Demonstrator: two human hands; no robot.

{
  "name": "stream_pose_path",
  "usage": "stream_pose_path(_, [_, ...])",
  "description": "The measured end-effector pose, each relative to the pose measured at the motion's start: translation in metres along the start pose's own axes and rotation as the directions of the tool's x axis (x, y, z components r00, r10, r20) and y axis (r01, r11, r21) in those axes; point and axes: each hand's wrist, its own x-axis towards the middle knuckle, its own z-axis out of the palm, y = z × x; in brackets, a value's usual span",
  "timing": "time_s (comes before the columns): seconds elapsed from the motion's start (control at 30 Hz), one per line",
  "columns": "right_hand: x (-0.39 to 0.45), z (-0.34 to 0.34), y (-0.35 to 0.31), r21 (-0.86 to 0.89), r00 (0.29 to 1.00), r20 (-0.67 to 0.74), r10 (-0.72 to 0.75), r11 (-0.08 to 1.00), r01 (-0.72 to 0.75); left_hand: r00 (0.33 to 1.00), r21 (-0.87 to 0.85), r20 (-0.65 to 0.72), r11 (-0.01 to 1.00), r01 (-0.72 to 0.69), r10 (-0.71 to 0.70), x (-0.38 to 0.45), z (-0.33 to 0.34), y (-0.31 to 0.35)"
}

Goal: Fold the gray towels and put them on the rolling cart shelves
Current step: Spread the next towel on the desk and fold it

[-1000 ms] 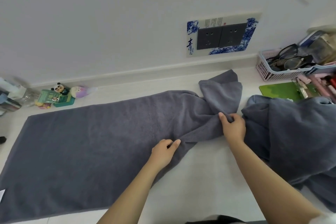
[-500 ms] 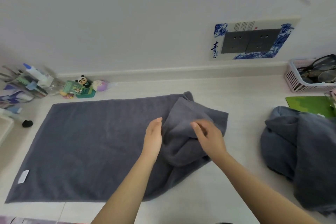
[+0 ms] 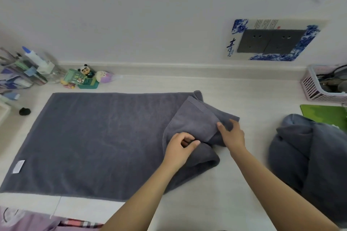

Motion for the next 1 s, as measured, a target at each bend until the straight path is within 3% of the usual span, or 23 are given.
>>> stream_pose_path(0.07, [-0.001, 0.000, -0.002, 0.062, 0.997, 0.061, -0.056, 0.997, 0.052, 0.994, -0.010, -0.098, 0.999, -0.038, 0.036, 0.002, 0.002, 0.007])
stream_pose_path(0.13, [-0.003, 0.000, -0.003, 0.214, 0.992, 0.109, -0.060, 0.976, 0.036, 0.992, 0.011, -0.098, 0.997, -0.074, 0.075, 0.007, 0.007, 0.020])
stream_pose_path(0.27, [-0.004, -0.004, -0.008, 0.537, 0.953, 0.303, 0.016, 0.823, -0.185, 1.000, 0.027, -0.020, 1.000, 0.002, -0.001, 0.024, 0.022, 0.036])
stream_pose_path(0.37, [-0.007, -0.012, -0.015, 0.662, 0.904, 0.427, -0.008, 0.684, -0.307, 0.997, 0.044, -0.032, 0.996, 0.077, -0.076, 0.036, 0.030, 0.037])
stream_pose_path(0.47, [-0.007, -0.017, -0.020, 0.657, 0.896, 0.442, -0.051, 0.698, -0.284, 0.991, -0.246, -0.016, 0.961, 0.123, -0.131, 0.036, 0.025, 0.038])
stream_pose_path(0.6, [-0.001, -0.023, -0.031, 0.618, 0.929, 0.353, -0.108, 0.772, -0.145, 0.972, -0.588, -0.016, 0.788, 0.181, -0.235, 0.031, 0.000, 0.039])
stream_pose_path(0.7, [-0.004, -0.020, -0.053, 0.408, 0.946, 0.269, -0.183, 0.911, 0.061, 0.948, -0.755, -0.100, 0.644, 0.127, -0.304, 0.027, -0.029, 0.038])
stream_pose_path(0.77, [-0.009, -0.012, -0.077, 0.256, 0.933, 0.219, -0.286, 0.939, 0.228, 0.928, -0.815, -0.186, 0.578, 0.038, -0.324, 0.020, -0.057, 0.035])
stream_pose_path(0.87, [-0.017, 0.001, -0.117, 0.124, 0.857, 0.214, -0.468, 0.883, 0.452, 0.875, -0.795, -0.343, 0.602, -0.077, -0.341, 0.005, -0.098, 0.029])
stream_pose_path(1.0, [-0.034, 0.028, -0.170, 0.096, 0.754, 0.283, -0.593, 0.799, 0.593, 0.736, -0.734, -0.548, 0.650, -0.197, -0.396, -0.020, -0.152, 0.019])
